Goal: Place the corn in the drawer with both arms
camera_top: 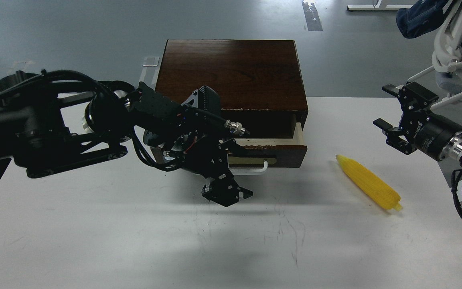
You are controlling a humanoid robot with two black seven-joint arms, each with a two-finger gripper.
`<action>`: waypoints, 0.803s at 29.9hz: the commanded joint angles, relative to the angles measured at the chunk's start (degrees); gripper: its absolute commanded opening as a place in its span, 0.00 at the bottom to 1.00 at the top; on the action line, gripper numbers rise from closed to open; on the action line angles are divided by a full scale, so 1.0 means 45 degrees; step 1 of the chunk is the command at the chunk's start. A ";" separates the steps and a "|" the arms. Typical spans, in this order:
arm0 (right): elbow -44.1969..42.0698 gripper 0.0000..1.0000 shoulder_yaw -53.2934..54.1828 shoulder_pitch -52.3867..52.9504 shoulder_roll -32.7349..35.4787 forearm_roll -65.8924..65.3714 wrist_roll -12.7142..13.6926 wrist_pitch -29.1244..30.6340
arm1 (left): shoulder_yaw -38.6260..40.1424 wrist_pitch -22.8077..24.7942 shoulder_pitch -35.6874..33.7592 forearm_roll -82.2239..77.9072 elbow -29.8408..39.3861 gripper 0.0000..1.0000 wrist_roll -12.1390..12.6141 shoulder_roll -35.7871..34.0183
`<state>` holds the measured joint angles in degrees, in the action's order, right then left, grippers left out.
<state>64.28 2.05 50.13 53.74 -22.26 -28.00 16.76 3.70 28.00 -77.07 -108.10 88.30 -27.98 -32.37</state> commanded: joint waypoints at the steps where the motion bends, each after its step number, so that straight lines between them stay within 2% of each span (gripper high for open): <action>1: 0.0011 0.99 0.0053 0.0072 0.0596 -0.3198 0.0001 -0.0052 | 0.0741 0.0000 0.0017 0.1795 0.0144 0.99 -0.0004 -0.0599; 6: -0.0105 0.99 -0.0064 0.0501 0.1202 -0.7583 0.0001 -0.0304 | 0.2126 0.0000 0.0114 0.7992 -0.0322 0.99 -0.0004 -0.1204; 8: -0.0106 0.99 -0.0064 0.0502 0.1202 -0.8662 0.0001 -0.0617 | 0.2206 0.0000 0.0134 0.9211 -0.0578 0.99 -0.0004 -0.1302; 12: -0.0475 0.99 -0.0433 0.0306 0.1007 -1.1319 0.0001 -0.2527 | 0.2245 0.0000 0.0348 1.1284 -0.0696 0.99 -0.0004 -0.1867; 16: -0.0730 0.99 -0.1157 0.0326 0.0265 -1.1519 0.0001 -0.3196 | 0.2517 0.0000 0.0505 1.2300 -0.0813 0.99 -0.0004 -0.2064; 18: -0.1061 0.99 -0.1586 0.0345 -0.0144 -1.1597 0.0001 -0.3469 | 0.2713 0.0000 0.0525 1.4071 -0.1396 0.99 -0.0004 -0.2103; 24: -0.1297 0.99 -0.2056 0.0326 -0.0966 -1.1597 0.0001 -0.3724 | 0.2753 0.0000 0.0856 1.5994 -0.1907 0.99 -0.0004 -0.2415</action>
<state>58.61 -6.20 51.61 50.98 -74.43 -28.01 0.32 15.95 27.99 -74.34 -38.65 80.33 -27.99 -42.33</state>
